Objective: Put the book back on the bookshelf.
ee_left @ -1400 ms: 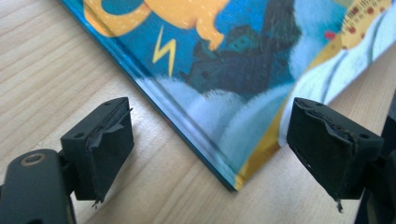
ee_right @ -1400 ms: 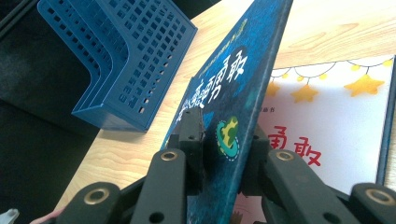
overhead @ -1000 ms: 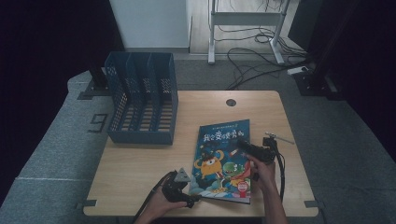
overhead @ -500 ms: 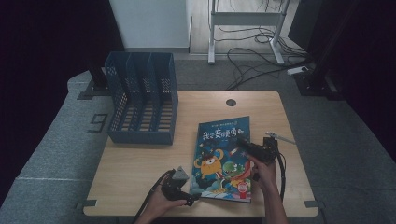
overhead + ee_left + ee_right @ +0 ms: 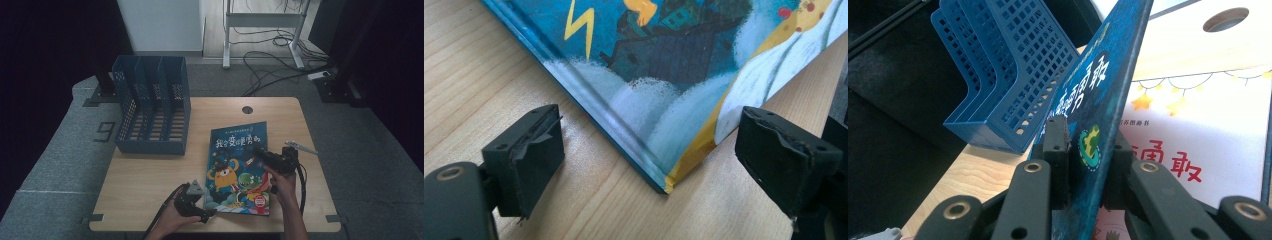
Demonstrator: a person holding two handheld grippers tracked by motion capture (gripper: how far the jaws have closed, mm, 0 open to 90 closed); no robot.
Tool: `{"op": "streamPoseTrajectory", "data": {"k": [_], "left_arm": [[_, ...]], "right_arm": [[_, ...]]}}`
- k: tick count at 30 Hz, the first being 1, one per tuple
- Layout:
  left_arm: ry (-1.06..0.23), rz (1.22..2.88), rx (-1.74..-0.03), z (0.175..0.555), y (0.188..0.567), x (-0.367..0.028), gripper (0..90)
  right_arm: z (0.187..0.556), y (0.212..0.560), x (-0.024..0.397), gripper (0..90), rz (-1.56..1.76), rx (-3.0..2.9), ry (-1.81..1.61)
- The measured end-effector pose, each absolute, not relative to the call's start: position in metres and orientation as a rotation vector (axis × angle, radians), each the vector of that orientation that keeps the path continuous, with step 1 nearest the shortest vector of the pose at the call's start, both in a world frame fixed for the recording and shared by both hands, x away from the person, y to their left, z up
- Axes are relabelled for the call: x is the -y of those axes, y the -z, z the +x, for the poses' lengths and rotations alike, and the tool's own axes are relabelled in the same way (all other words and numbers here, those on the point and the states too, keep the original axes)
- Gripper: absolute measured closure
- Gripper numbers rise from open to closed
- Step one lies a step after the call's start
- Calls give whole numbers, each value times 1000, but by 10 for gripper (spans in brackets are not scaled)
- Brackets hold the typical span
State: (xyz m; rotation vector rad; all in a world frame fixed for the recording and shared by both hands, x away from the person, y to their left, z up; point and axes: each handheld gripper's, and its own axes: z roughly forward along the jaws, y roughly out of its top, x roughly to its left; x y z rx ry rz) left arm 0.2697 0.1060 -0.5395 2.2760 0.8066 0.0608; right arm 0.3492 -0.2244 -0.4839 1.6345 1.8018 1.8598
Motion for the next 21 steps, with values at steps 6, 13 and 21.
{"op": "streamPoseTrajectory", "data": {"k": [6,13,21], "left_arm": [[-57,2277,-812,271,539,-106,102],[-73,2266,-815,270,539,-107,95],[-96,2274,-792,269,538,-106,99]], "right_arm": [[344,476,221,770,1564,-1807,-1860],[338,468,217,770,1480,-1811,-1870],[336,464,215,772,1433,-1812,-1880]]}}
